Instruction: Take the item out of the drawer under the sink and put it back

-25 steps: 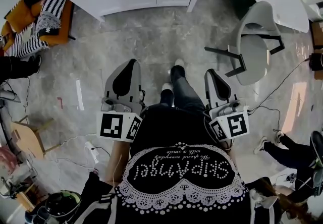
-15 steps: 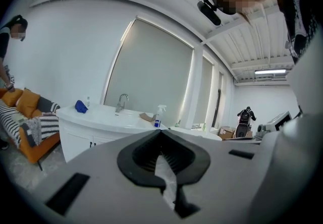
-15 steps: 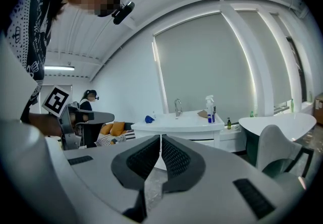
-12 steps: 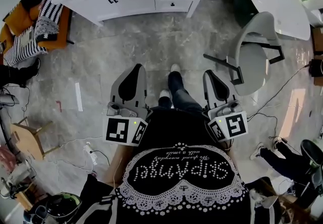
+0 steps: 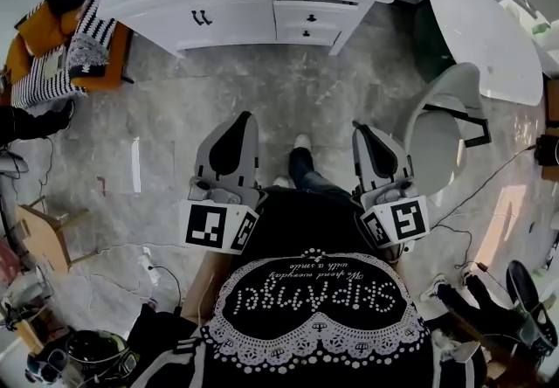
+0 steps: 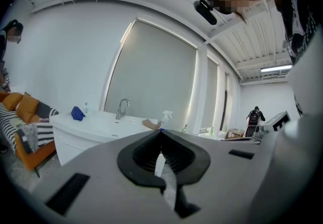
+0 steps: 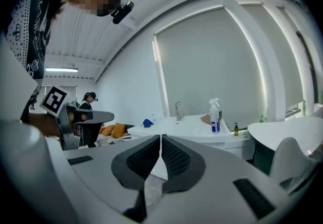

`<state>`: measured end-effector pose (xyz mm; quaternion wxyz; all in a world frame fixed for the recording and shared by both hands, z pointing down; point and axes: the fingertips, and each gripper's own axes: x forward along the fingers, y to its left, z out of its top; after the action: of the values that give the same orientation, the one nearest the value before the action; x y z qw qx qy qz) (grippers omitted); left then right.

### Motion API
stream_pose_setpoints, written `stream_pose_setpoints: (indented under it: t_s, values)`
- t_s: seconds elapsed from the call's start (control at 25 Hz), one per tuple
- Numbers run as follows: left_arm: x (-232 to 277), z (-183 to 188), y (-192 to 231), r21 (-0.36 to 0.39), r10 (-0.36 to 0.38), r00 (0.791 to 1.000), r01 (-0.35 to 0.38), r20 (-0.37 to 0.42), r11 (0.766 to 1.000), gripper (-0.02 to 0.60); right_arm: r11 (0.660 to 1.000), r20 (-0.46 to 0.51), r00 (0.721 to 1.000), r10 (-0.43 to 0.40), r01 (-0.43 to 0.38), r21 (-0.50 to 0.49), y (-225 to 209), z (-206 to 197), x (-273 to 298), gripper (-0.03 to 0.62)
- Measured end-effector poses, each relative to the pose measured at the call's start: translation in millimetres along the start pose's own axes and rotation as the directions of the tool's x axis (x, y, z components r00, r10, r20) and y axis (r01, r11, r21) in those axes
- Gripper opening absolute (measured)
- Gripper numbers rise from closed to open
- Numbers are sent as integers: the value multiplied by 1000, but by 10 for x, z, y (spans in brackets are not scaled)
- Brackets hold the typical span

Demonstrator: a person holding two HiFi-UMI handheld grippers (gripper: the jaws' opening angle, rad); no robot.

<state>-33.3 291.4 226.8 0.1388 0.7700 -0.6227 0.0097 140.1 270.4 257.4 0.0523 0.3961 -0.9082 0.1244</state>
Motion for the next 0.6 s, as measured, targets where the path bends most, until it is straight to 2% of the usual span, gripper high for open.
stream_pose_setpoints:
  t_s: [0.16,0.32,0.48,0.6]
  values:
    - [196,40,-48,-92,-5,1000,6,10,996,5,1000,10,1000,-2,2,-6,-203,57,75,26]
    - [408,157,-112,-104,-7,999,11,38,995,5,1000,16,1000,10,-10,-15,-380,108,185,26]
    - [493,215,-73,-174,15,998,-5,57,985,5,999,6,1000,22,-22,-23,-465,103,250,26]
    - [504,239,-43,-157,29,998,-20,56,987,5,1000,-1,1000,20,-20,-16,-502,88,257,26]
